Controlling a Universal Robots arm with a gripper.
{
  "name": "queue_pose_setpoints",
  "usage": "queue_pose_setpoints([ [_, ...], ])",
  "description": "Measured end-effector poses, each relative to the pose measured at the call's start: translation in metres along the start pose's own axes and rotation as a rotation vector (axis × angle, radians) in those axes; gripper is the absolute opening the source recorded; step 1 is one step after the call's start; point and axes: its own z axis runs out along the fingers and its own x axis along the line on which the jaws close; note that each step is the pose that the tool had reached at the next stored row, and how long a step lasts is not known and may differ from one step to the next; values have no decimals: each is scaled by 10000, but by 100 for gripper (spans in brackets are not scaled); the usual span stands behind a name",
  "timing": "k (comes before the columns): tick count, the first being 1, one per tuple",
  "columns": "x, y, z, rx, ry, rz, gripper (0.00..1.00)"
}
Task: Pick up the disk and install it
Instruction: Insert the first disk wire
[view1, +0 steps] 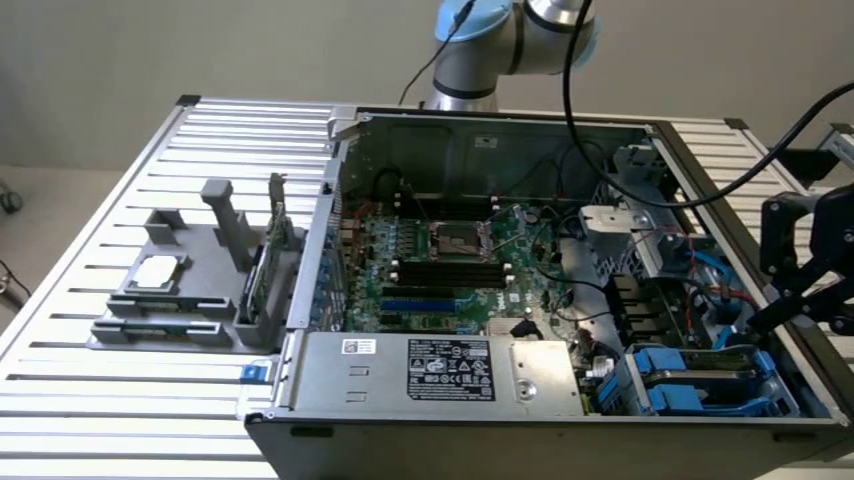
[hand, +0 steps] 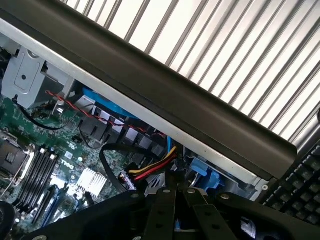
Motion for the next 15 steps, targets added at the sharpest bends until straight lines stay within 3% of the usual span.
queue_pose_setpoints([
  [7,-1,3,19,6,-14,-1,12],
  [13,-1,4,20,7,-14,-7,36],
  [15,-1,4,21,7,-15,-7,36],
])
